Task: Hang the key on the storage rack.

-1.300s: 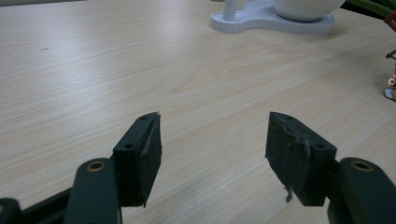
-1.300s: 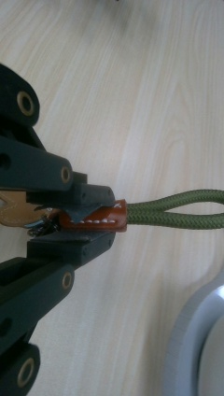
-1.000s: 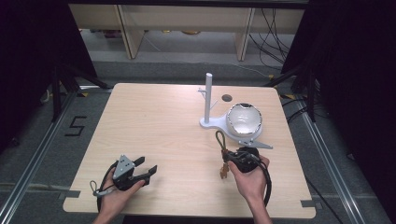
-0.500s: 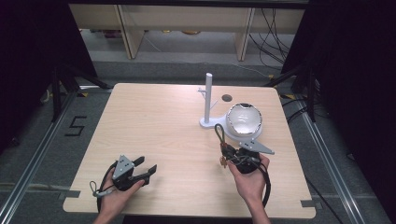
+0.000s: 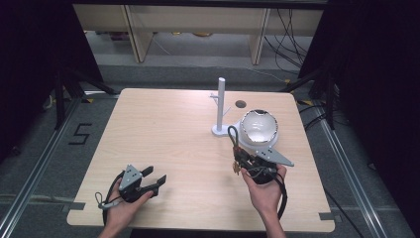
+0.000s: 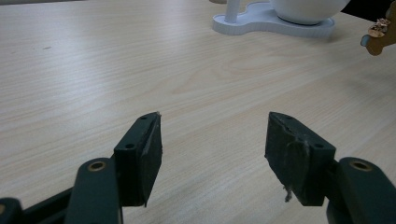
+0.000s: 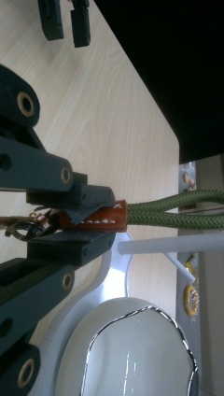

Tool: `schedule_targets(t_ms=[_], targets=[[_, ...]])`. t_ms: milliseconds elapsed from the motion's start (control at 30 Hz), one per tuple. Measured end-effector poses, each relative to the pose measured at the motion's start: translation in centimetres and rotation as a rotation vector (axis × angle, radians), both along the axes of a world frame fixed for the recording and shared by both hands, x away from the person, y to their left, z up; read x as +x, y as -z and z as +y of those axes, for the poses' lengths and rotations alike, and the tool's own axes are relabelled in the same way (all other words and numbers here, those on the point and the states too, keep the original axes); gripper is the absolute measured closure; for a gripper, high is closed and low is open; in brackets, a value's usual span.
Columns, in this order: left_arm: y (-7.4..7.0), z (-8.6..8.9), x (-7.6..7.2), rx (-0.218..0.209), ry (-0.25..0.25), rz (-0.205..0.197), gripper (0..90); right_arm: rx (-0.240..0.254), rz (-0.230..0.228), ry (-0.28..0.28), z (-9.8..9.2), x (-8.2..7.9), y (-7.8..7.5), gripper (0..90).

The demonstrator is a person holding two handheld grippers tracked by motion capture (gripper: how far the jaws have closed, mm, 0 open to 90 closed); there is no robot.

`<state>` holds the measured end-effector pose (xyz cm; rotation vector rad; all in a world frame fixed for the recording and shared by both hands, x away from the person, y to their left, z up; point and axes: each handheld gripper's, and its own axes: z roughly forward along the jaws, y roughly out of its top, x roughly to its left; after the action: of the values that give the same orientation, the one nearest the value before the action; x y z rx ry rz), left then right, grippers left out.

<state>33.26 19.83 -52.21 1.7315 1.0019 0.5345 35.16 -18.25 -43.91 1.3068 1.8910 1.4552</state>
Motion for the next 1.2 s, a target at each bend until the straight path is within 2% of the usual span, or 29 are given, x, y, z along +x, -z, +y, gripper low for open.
schedule_targets(t_ms=[33, 67, 100, 233, 267, 300, 367, 400, 433, 467, 500, 533, 700, 733, 767, 800, 833, 967, 1000, 1067, 1100, 1200], targets=[[0.0, 0.0, 0.0, 0.002, 0.003, -0.001, 36.0, 0.01, -0.01, 0.016, 0.3, -0.1, 0.0, 79.0], [0.0, 0.0, 0.0, 0.007, 0.003, 0.001, 36.0, -0.002, -0.024, 0.008, 0.2, 0.0, -0.1, 79.0], [0.0, 0.0, 0.0, 0.004, 0.006, 0.0, 36.0, 0.002, -0.014, 0.005, 0.3, 0.0, -0.2, 79.0], [0.0, 0.1, 0.0, -0.006, 0.002, 0.002, 35.9, 0.006, -0.048, 0.006, 0.5, 0.1, -0.5, 79.0], [0.0, 0.1, 0.0, -0.006, 0.001, 0.002, 35.9, 0.005, -0.04, 0.013, 0.5, 0.1, -0.6, 79.0], [0.0, 0.1, 0.0, -0.006, 0.0, 0.002, 35.9, 0.033, -0.019, 0.019, 0.8, -0.1, -0.7, 79.0], [0.0, 0.1, 0.1, -0.014, 0.004, -0.002, 35.9, 0.009, -0.051, 0.006, 0.7, 0.2, -0.7, 79.0], [0.0, 0.1, 0.1, -0.014, 0.003, -0.002, 35.9, 0.023, -0.037, 0.008, 0.7, 0.2, -0.8, 79.0], [0.0, 0.1, 0.1, -0.013, 0.003, -0.002, 35.9, 0.021, -0.055, 0.006, 0.7, 0.4, -0.8, 79.0], [0.0, 0.1, 0.1, -0.014, 0.003, -0.002, 35.9, 0.038, -0.02, 0.027, 0.9, 0.2, -1.0, 79.0], [0.0, 0.1, 0.1, -0.013, 0.003, -0.002, 35.9, -0.003, -0.076, 0.006, 0.6, 0.6, -0.9, 79.0], [0.0, 0.1, 0.0, -0.006, -0.002, 0.002, 35.9, 0.017, -0.053, 0.016, 0.8, 0.6, -1.1, 79.0], [0.0, 0.1, 0.0, -0.012, 0.007, -0.005, 35.9, 0.014, -0.063, 0.01, 1.1, 1.0, -1.3, 79.0], [0.0, 0.1, 0.0, -0.011, 0.008, -0.005, 36.0, 0.02, -0.047, 0.02, 1.3, 0.9, -1.4, 79.0], [0.0, 0.1, 0.0, -0.013, 0.008, -0.005, 36.0, 0.0, -0.07, 0.013, 1.2, 1.2, -1.4, 78.9], [0.0, 0.1, 0.0, -0.013, 0.008, -0.007, 35.9, 0.006, -0.078, 0.008, 1.3, 1.3, -1.5, 78.9], [0.0, 0.1, 0.0, -0.008, 0.008, -0.006, 35.9, 0.012, -0.068, 0.014, 1.3, 1.3, -1.6, 78.9], [0.0, 0.1, 0.0, -0.001, 0.011, -0.009, 36.0, 0.023, -0.085, -0.001, 1.5, 1.6, -1.8, 78.9], [0.0, 0.0, 0.0, 0.0, 0.012, -0.011, 35.9, 0.025, -0.075, 0.003, 1.6, 1.6, -1.9, 79.0], [0.0, 0.0, -0.1, 0.011, 0.005, -0.005, 35.9, 0.008, -0.098, -0.01, 1.7, 1.9, -1.9, 78.9], [0.0, 0.0, -0.1, 0.01, 0.006, -0.007, 36.0, 0.013, -0.082, 0.002, 1.8, 1.8, -2.0, 78.9], [0.0, 0.0, -0.1, 0.004, 0.007, -0.011, 35.9, 0.004, -0.095, 0.004, 2.0, 2.0, -2.1, 78.9]])
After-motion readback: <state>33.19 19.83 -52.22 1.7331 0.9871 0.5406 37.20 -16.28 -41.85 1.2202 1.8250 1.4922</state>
